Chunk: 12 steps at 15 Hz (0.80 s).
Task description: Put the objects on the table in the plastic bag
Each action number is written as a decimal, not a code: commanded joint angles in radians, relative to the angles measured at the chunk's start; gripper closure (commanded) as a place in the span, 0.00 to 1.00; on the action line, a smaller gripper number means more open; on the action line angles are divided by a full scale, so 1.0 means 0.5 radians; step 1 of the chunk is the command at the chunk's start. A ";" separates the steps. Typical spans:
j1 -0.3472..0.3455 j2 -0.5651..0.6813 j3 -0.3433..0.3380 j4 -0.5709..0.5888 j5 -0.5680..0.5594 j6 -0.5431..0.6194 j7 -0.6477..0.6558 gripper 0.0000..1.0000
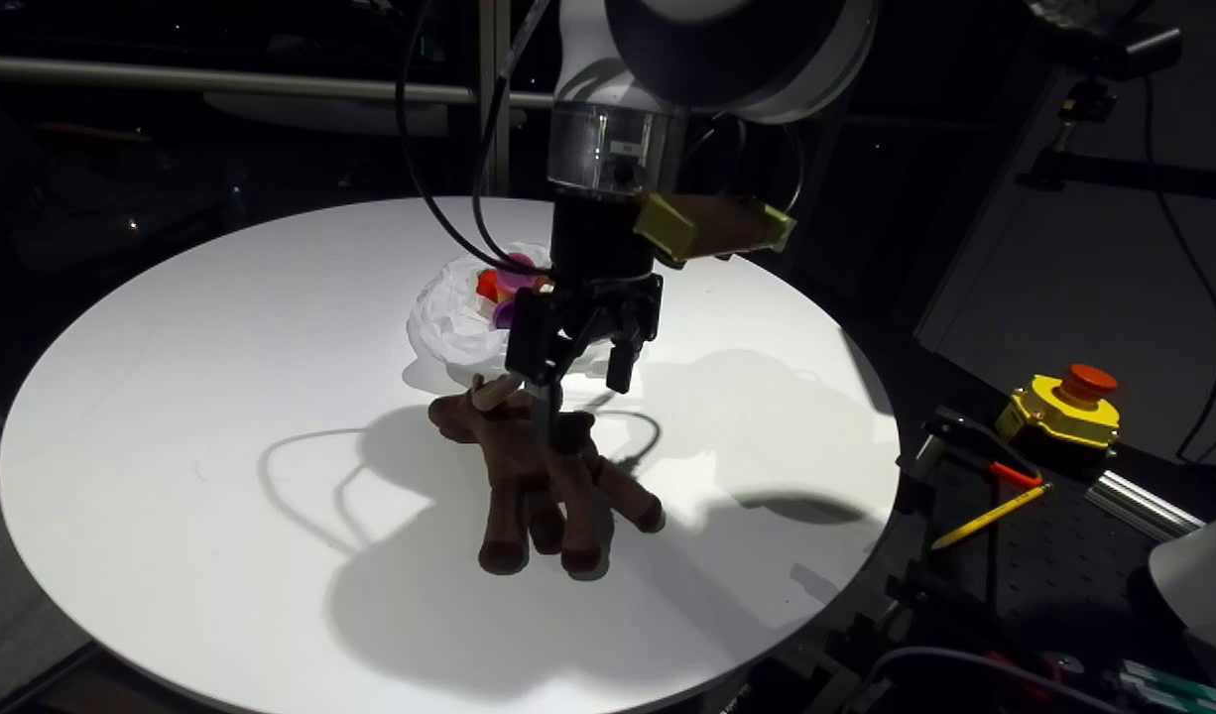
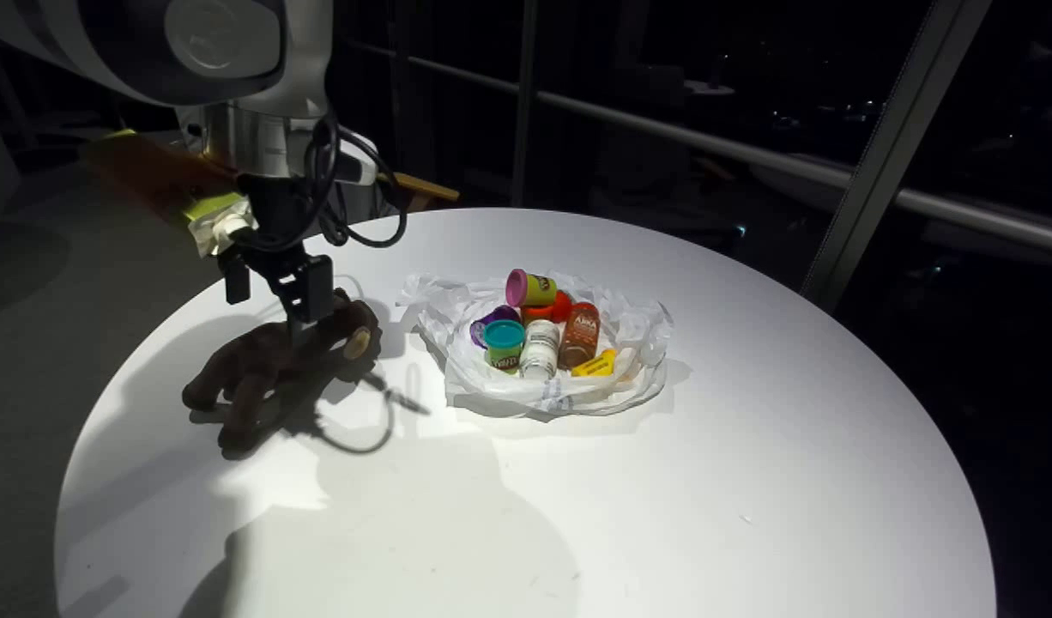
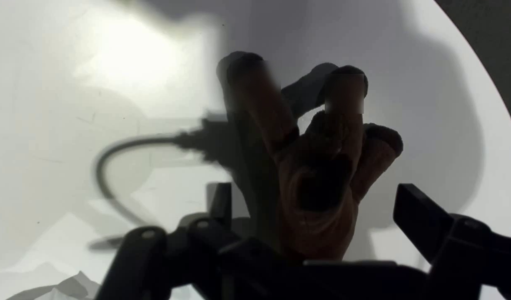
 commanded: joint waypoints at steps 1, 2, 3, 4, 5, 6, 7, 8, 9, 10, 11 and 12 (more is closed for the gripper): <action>-0.011 0.062 0.072 -0.049 0.090 0.260 -0.142 0.00; -0.008 0.090 0.082 -0.063 0.073 0.357 -0.170 0.00; -0.019 0.108 0.107 -0.081 0.079 0.441 -0.209 0.00; -0.030 0.127 0.129 -0.089 0.077 0.492 -0.232 0.00; -0.044 0.155 0.151 -0.094 0.076 0.543 -0.255 0.00; -0.055 0.177 0.169 -0.098 0.071 0.571 -0.269 0.00; -0.059 0.204 0.175 -0.099 0.053 0.604 -0.279 0.05; -0.066 0.218 0.185 -0.105 0.046 0.635 -0.293 0.25; -0.069 0.237 0.187 -0.106 0.037 0.680 -0.301 0.29; -0.082 0.241 0.199 -0.111 0.035 0.708 -0.314 0.30; -0.098 0.238 0.212 -0.117 0.037 0.745 -0.322 0.36; -0.120 0.229 0.222 -0.126 0.039 0.775 -0.326 0.46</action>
